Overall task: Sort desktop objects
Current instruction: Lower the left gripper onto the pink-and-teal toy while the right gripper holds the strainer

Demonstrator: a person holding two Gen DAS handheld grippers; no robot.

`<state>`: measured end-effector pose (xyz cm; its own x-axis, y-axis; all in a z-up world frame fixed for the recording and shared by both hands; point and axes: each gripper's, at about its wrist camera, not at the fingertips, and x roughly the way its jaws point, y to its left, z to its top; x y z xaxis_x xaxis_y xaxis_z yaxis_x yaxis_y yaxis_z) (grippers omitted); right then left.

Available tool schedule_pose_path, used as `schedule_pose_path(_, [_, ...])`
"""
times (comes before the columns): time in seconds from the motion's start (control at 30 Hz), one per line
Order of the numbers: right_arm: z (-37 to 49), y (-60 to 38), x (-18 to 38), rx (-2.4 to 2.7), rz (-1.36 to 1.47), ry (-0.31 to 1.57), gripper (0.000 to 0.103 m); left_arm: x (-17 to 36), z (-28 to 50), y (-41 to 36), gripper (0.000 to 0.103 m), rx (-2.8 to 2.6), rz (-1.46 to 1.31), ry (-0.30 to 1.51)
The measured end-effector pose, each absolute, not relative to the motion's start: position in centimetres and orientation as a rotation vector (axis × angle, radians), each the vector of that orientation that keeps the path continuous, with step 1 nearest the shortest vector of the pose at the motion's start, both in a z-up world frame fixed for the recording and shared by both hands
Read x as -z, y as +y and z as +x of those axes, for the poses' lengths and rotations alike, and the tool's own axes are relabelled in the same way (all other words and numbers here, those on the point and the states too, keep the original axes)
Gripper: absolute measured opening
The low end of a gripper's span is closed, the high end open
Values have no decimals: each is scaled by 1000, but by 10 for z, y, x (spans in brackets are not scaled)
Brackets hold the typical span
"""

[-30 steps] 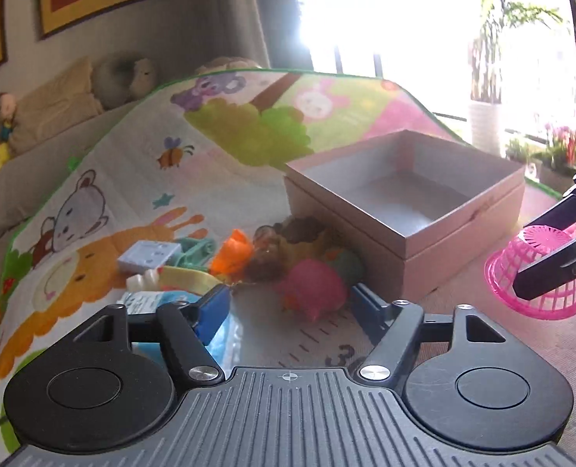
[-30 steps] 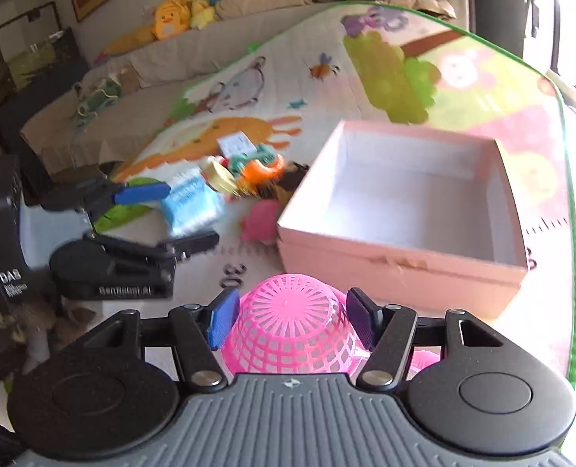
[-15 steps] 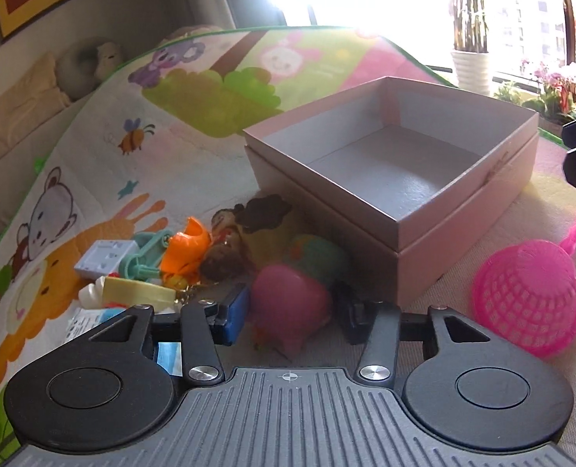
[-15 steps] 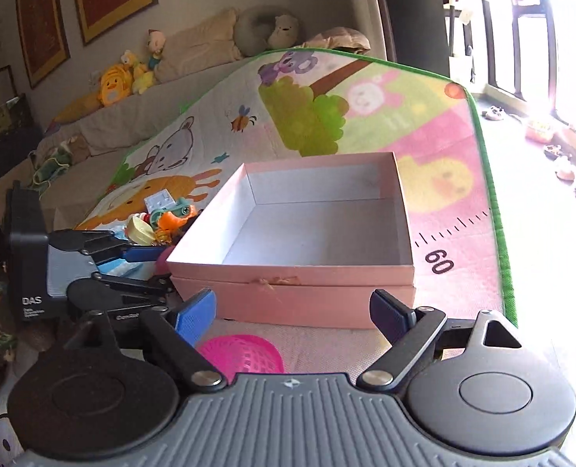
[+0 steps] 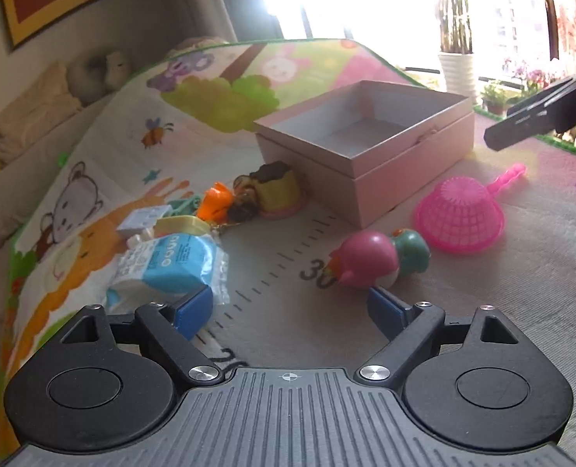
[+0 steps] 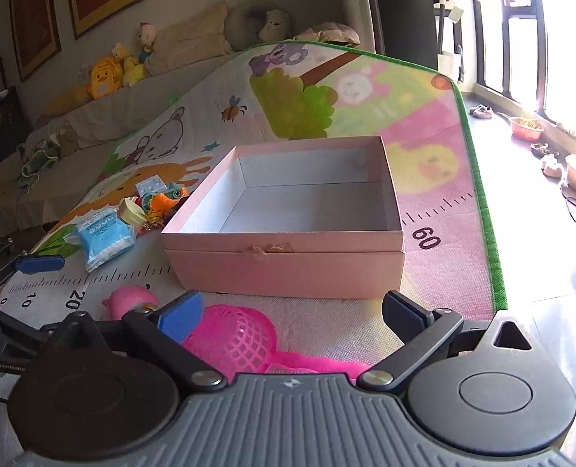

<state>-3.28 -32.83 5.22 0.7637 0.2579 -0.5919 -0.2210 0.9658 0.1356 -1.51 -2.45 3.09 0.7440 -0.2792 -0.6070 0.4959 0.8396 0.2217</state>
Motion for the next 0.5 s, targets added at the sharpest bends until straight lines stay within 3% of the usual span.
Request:
schedule_pose_path(0.13, [-33, -337, -51, -180, 36, 627, 99, -37, -13, -39, 98, 534, 274, 618])
schedule_pose_path(0.23, [-25, -342, -44, -80, -29, 643, 81, -28, -8, -65, 100, 505, 263, 633])
schedule_pose_path(0.3, [-20, -345, -34, -31, -93, 666, 60, -22, -1, -77, 100, 462, 268, 648])
schedule_pose_path(0.37, [-13, -351, -25, -10, -99, 706, 54, -17, 4, -83, 100, 449, 258, 667])
schedule_pose_path(0.5, [-16, -355, -14, -52, -71, 806, 53, -13, 6, -79, 100, 420, 268, 676])
